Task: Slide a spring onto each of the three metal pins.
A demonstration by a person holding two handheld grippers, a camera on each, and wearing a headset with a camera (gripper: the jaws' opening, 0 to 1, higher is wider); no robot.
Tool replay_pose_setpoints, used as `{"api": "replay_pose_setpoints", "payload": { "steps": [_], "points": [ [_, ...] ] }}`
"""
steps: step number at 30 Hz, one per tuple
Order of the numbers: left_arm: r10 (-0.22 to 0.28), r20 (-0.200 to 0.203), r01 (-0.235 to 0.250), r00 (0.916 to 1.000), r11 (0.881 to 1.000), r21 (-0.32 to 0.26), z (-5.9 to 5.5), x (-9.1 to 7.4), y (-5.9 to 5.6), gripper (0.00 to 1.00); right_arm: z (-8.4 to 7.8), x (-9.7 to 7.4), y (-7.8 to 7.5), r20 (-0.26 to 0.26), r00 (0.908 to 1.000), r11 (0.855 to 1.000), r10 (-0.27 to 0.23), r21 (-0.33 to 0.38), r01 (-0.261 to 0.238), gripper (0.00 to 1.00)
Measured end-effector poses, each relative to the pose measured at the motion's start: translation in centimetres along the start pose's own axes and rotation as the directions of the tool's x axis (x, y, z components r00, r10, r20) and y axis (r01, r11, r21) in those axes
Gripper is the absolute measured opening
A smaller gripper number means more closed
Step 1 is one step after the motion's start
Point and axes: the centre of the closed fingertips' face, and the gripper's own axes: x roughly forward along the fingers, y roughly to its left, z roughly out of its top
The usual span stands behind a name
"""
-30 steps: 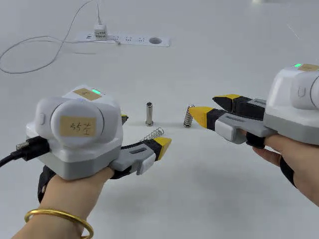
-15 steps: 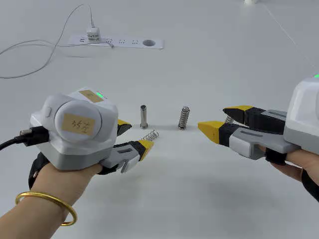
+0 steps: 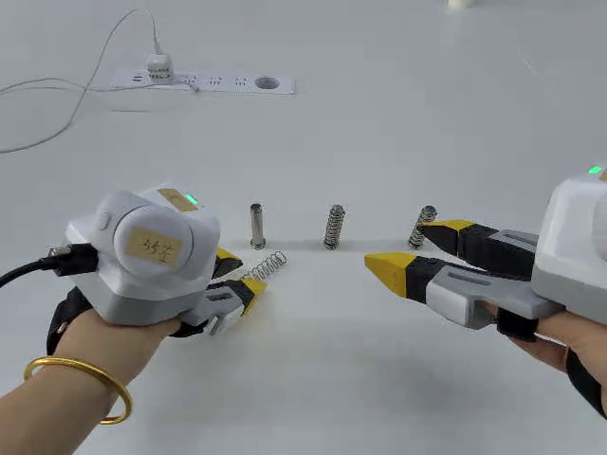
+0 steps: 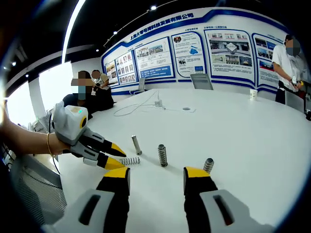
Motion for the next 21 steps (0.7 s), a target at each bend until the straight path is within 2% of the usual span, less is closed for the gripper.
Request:
{"api": "replay_pose_setpoints", "payload": {
  "steps": [5, 7, 11, 15, 17, 21],
  "points": [
    [-0.014, -0.008, 0.014, 0.9999, 1.0, 0.0, -0.2, 0.2, -0.2, 0.18, -0.4, -0.1, 0.5, -0.013, 0.9999, 1.0, 0.011, -0.003, -0.011, 0.48],
    [-0.013, 0.002, 0.013, 0.9999, 1.0, -0.003, 0.0, 0.3, -0.2, 0.17, -0.5, -0.2, 0.5, -0.016, 0.9998, 1.0, 0.013, -0.003, -0.013, 0.49],
    [-0.02, 0.005, 0.02, 0.9998, 0.999, -0.032, 0.0, 0.4, -0.3, 0.12, -0.7, -0.3, 0.6, -0.02, 0.9997, 1.0, 0.012, 0.002, -0.012, 0.51],
    [-0.015, 0.013, 0.016, 0.9998, 0.999, -0.048, -0.1, 0.5, -0.1, 0.11, -0.8, -0.5, 0.6, -0.023, 0.9997, 1.0, 0.011, 0.009, -0.011, 0.51],
    [-0.005, 0.014, 0.006, 0.9999, 0.996, -0.085, -0.2, 0.5, -0.1, 0.11, -0.9, -0.5, 0.6, -0.025, 0.9996, 1.0, 0.009, 0.015, -0.009, 0.52],
    [-0.011, 0.014, 0.012, 0.9998, 0.998, -0.065, -0.3, 0.3, -0.2, 0.1, -1.2, -0.5, 0.6, -0.034, 0.9994, 0.999, 0.009, 0.035, -0.008, 0.53]
  ]
}}
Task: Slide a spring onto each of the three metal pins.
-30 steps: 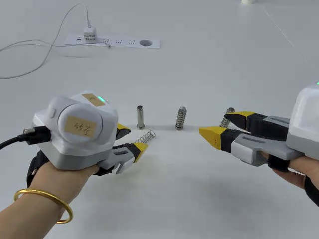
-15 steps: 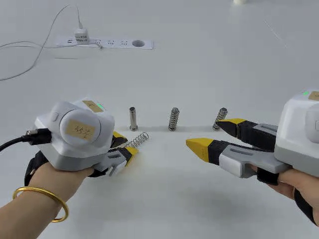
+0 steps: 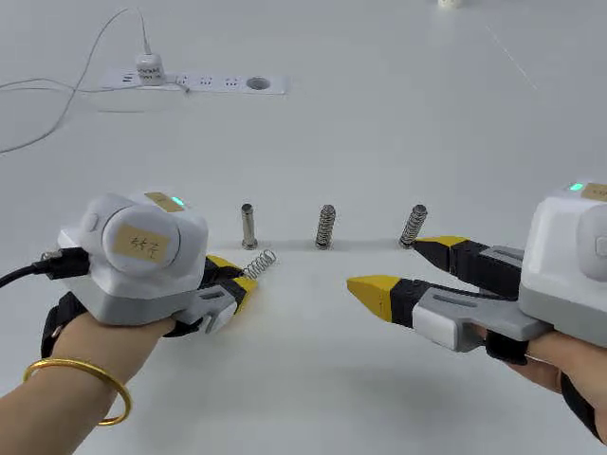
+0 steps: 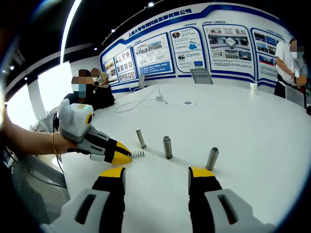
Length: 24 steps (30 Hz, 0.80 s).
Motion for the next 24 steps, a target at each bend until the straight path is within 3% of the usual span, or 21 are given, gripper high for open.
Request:
{"api": "replay_pose_setpoints", "payload": {
  "steps": [5, 9, 13, 16, 24],
  "points": [
    [0.012, -0.006, -0.012, 0.9999, 1.0, -0.025, 0.0, -0.4, 0.1, 0.1, -0.2, 0.1, 0.4, -0.004, 1.0, 1.0, 0.008, 0.02, -0.008, 0.54],
    [-0.007, 0.055, 0.011, 0.9984, 0.998, -0.068, 1.5, -1.2, -0.4, 0.1, 0.2, 0.2, 0.5, 0.01, 0.9999, 0.999, 0.012, 0.046, -0.013, 0.54],
    [-0.005, 0.089, 0.011, 0.996, 0.998, -0.065, 2.6, -2.0, -0.8, 0.1, 1.6, 0.2, 0.8, 0.075, 0.997, 0.993, 0.018, 0.116, -0.027, 0.54],
    [-0.008, 0.117, 0.018, 0.9932, 0.996, -0.086, 3.3, -2.6, -1.2, 0.1, 2.0, 0.2, 0.8, 0.087, 0.9958, 0.99, 0.028, 0.134, -0.039, 0.54],
    [-0.039, 0.232, 0.06, 0.972, 0.995, -0.083, 5.6, -4.1, -2.4, 0.1, 3.5, 0.9, 2.2, 0.132, 0.9889, 0.98, 0.067, 0.178, -0.09, 0.52]
  ]
}}
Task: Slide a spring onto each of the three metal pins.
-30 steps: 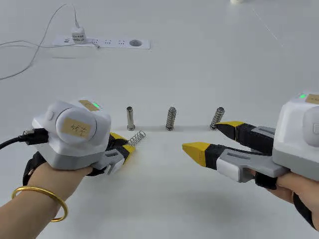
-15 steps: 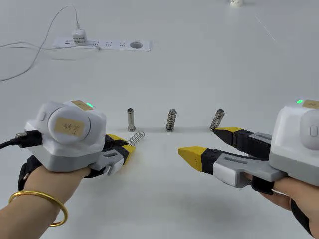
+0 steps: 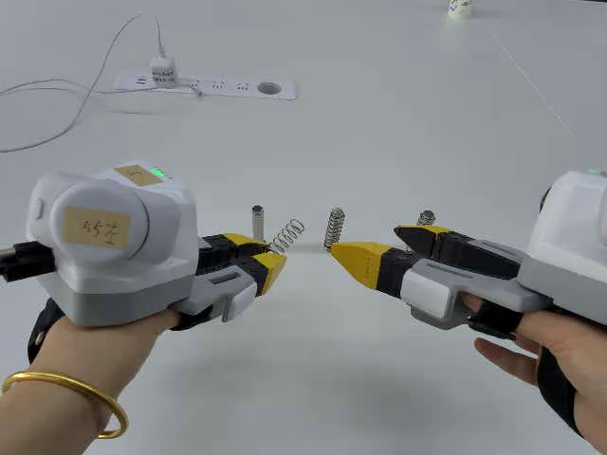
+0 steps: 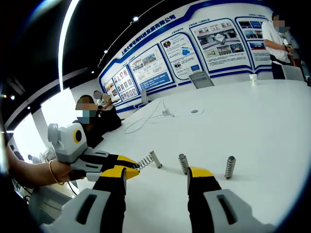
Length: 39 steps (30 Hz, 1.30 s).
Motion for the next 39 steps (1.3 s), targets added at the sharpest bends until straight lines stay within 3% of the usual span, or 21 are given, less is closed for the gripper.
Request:
{"api": "replay_pose_setpoints", "payload": {
  "steps": [7, 12, 17, 23, 25, 27, 32, 35, 39],
  "points": [
    [-0.023, 0.06, 0.022, 0.9979, 1.0, 0.018, 0.8, -0.7, -1.0, 0.1, 0.5, 1.0, 1.0, 0.015, 0.9993, 0.997, 0.035, 0.065, -0.036, 0.44],
    [-0.034, 0.133, 0.031, 0.9906, 0.999, 0.023, 1.9, -1.1, -1.6, 0.1, 1.0, 1.5, 1.4, 0.043, 0.9974, 0.99, 0.058, 0.124, -0.063, 0.36],
    [-0.051, 0.171, 0.043, 0.984, 0.998, 0.047, 2.7, -1.1, -2.1, 0.1, 1.6, 1.9, 2.2, 0.088, 0.9907, 0.963, 0.104, 0.241, -0.122, 0.29],
    [-0.081, 0.212, 0.068, 0.9738, 0.995, 0.067, 3.5, -1.2, -2.9, 0.1, 2.0, 2.2, 2.4, 0.114, 0.9866, 0.945, 0.116, 0.295, -0.145, 0.24],
    [-0.109, 0.232, 0.095, 0.9666, 0.993, 0.069, 3.8, -1.1, -3.4, 0.1, 2.0, 2.3, 2.6, 0.109, 0.9864, 0.939, 0.123, 0.308, -0.151, 0.2],
    [-0.11, 0.232, 0.098, 0.9665, 0.993, 0.062, 3.8, -1.0, -3.5, 0.1, 1.9, 2.4, 2.7, 0.106, 0.9866, 0.937, 0.124, 0.315, -0.151, 0.16],
    [-0.119, 0.233, 0.107, 0.9651, 0.992, 0.063, 3.7, -1.0, -3.6, 0.1, 2.1, 2.1, 3.0, 0.111, 0.9854, 0.935, 0.129, 0.316, -0.158, 0.12],
    [-0.12, 0.225, 0.109, 0.9669, 0.992, 0.058, 3.6, -0.8, -3.6, 0.1, 2.0, 2.1, 3.2, 0.096, 0.9862, 0.95, 0.135, 0.27, -0.156, 0.12],
    [-0.12, 0.224, 0.112, 0.9672, 0.993, 0.047, 3.6, -0.8, -3.6, 0.1, 2.2, 2.1, 3.5, 0.103, 0.9839, 0.958, 0.146, 0.232, -0.167, 0.11]
  ]
}}
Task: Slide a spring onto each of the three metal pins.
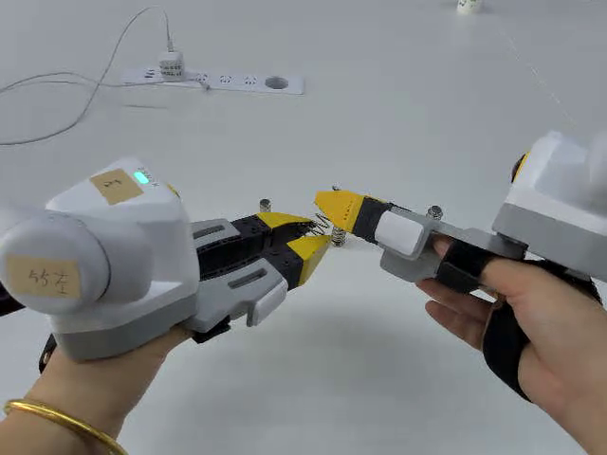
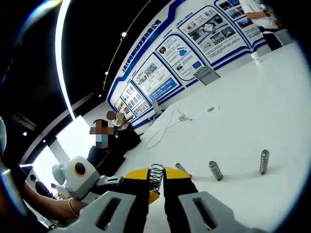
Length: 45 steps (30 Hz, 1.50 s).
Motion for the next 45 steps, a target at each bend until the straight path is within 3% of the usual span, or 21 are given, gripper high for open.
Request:
{"api": "replay_pose_setpoints", "payload": {
  "steps": [8, 11, 13, 15, 23, 28, 40, 45],
  "points": [
    [0.02, -0.018, -0.02, 0.9996, 0.999, 0.028, 0.0, 0.0, 0.1, 0.11, 0.0, 0.2, 0.0, -0.005, 1.0, 0.999, 0.003, -0.034, -0.003, 0.11],
    [0.037, -0.048, -0.036, 0.9982, 0.999, 0.031, -0.5, 0.1, 0.3, 0.11, -0.3, 0.5, -0.1, -0.016, 0.9998, 0.998, -0.006, -0.067, 0.005, 0.11],
    [0.043, -0.057, -0.04, 0.9975, 0.997, 0.059, -0.7, 0.1, 0.3, 0.11, -0.3, 0.7, -0.1, -0.015, 0.9998, 0.996, -0.01, -0.089, 0.009, 0.11],
    [0.059, -0.093, -0.051, 0.9939, 0.995, 0.089, -1.3, -0.1, 0.5, 0.13, -0.3, 0.9, -0.2, -0.019, 0.9996, 0.993, -0.019, -0.118, 0.017, 0.11],
    [0.106, -0.1, -0.1, 0.9894, 0.993, 0.064, -1.5, -0.5, 1.4, 0.24, 0.5, 1.9, -0.3, -0.009, 0.9995, 0.977, -0.03, -0.211, 0.027, 0.11],
    [0.14, -0.109, -0.135, 0.9842, 0.99, 0.047, -1.7, -0.9, 2.1, 0.33, 1.4, 3.0, -0.3, 0.007, 0.9993, 0.951, -0.036, -0.307, 0.036, 0.11],
    [0.202, -0.129, -0.197, 0.9708, 0.979, 0.052, -2.7, -1.4, 3.8, 0.58, 1.9, 5.6, -1.1, 0.011, 0.9995, 0.946, -0.029, -0.324, 0.031, 0.11],
    [0.211, -0.128, -0.206, 0.969, 0.977, 0.053, -2.8, -1.5, 4.2, 0.64, 2.0, 6.4, -1.2, 0.022, 0.9994, 0.932, -0.027, -0.361, 0.033, 0.11]
  ]
}}
